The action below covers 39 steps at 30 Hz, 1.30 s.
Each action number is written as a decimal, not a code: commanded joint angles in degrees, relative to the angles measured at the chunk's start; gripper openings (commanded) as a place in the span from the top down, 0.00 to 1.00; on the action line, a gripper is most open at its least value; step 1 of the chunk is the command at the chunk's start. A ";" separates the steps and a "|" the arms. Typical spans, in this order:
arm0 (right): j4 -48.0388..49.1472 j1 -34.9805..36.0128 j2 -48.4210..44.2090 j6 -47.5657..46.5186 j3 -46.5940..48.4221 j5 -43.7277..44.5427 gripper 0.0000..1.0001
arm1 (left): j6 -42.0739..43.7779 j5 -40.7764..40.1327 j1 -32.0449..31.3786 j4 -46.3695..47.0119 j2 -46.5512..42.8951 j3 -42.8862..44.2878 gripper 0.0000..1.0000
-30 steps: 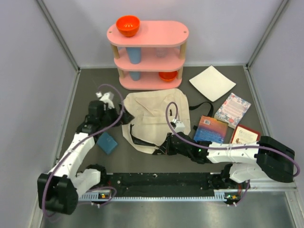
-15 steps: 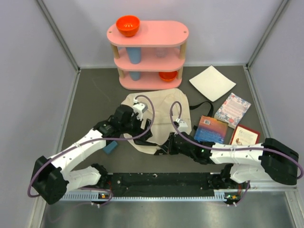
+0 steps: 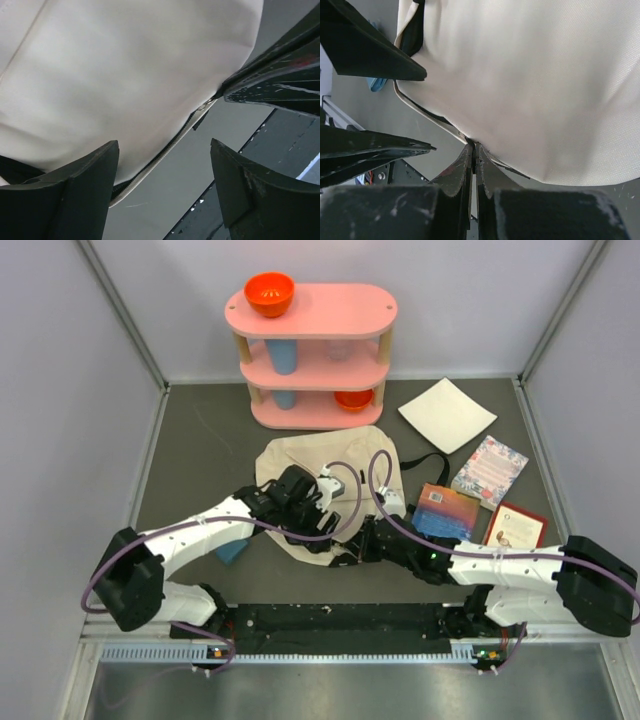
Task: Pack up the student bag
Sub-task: Unzip the student bag at the center of the board.
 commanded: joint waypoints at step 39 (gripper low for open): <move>-7.66 -8.04 -16.20 7.11 -7.32 11.93 1.00 | -20.21 -31.59 0.06 -3.29 -21.33 -7.35 1.00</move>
